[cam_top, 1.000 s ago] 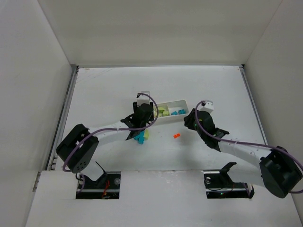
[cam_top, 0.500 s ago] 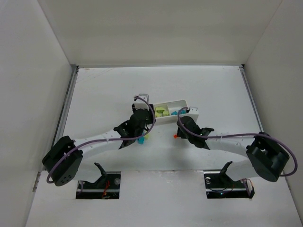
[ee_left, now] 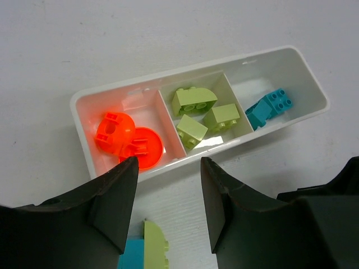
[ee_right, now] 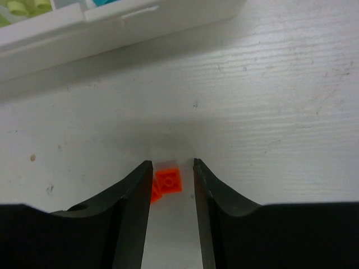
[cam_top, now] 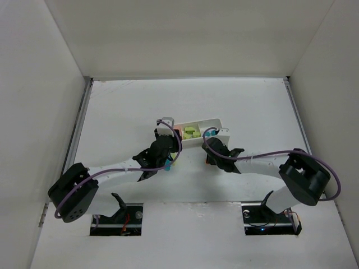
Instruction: Sort the legos into containers by color
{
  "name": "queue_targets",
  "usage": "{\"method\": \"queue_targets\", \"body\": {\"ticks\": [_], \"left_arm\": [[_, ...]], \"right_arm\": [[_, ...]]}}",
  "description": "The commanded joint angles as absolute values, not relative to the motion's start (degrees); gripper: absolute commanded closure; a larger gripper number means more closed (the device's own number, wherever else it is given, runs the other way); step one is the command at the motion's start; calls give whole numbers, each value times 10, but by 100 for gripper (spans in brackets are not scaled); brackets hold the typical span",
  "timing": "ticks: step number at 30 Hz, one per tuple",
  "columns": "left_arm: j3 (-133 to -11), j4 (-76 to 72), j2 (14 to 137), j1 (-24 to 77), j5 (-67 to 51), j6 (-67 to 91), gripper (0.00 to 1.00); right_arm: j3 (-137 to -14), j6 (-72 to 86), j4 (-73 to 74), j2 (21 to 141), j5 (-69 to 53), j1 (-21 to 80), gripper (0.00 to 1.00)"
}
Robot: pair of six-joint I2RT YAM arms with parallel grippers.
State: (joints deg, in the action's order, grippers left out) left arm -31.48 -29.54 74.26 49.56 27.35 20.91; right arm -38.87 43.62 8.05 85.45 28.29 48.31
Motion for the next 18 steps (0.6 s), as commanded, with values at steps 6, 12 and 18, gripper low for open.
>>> {"method": "queue_targets", "body": {"ticks": [6, 12, 18], "left_arm": [[-300, -337, 706, 493, 257, 216, 54], [-297, -337, 701, 493, 255, 216, 54], [-294, -337, 699, 491, 255, 217, 54]], "right_arm": [[-407, 478, 125, 864, 320, 503, 61], [-413, 485, 156, 872, 339, 508, 66], [-420, 482, 158, 885, 342, 513, 67]]}}
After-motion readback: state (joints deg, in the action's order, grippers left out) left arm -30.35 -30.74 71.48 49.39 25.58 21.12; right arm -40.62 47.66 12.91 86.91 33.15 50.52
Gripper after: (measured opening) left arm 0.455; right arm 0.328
